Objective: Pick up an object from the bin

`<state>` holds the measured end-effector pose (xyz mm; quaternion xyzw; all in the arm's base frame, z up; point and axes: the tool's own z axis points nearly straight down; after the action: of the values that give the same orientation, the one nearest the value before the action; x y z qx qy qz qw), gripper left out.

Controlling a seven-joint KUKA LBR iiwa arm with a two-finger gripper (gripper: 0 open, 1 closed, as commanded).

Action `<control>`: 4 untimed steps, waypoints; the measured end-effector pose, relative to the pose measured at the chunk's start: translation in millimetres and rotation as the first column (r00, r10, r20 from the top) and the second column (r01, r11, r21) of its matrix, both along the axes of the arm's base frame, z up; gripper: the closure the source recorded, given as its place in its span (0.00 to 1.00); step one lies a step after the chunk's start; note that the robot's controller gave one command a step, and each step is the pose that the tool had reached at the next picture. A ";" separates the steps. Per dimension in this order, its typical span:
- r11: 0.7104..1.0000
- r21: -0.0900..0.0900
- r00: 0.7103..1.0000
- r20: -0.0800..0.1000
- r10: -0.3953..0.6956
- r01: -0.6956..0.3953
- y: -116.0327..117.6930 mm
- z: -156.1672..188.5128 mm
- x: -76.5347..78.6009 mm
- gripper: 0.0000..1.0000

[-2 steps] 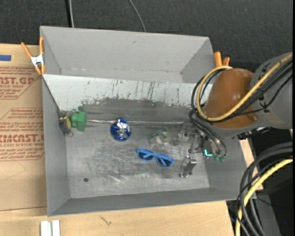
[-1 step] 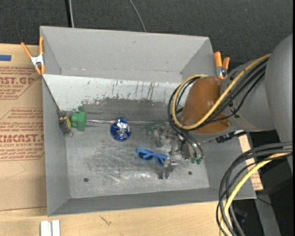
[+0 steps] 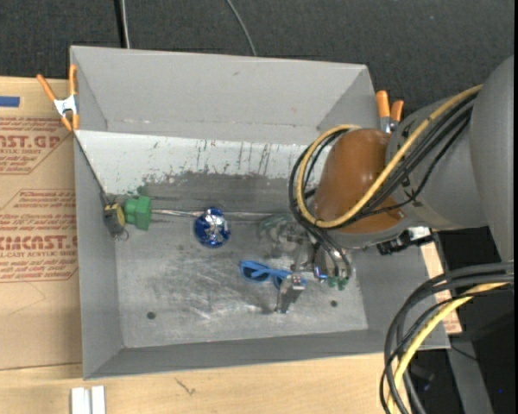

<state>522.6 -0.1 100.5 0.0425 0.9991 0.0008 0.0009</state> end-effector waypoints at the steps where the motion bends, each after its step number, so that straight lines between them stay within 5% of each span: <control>1: 0.979 -0.001 0.979 -0.004 -0.205 0.205 -3.8 0.6 -23.2 0.00; 2: 0.931 0.003 0.931 0.013 -0.364 0.364 -3.1 -27.4 -30.8 0.00; 3: 0.934 -0.001 0.934 0.015 -0.357 0.357 12.7 -27.2 -36.0 0.00; 4: 0.936 0.000 0.936 -0.007 -0.351 0.352 16.7 -26.9 -39.5 1.00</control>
Offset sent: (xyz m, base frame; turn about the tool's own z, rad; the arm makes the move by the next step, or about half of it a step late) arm -0.0226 -0.0043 0.0015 0.2065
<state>483.1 16.5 73.6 0.2203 0.9754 0.0012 -0.0023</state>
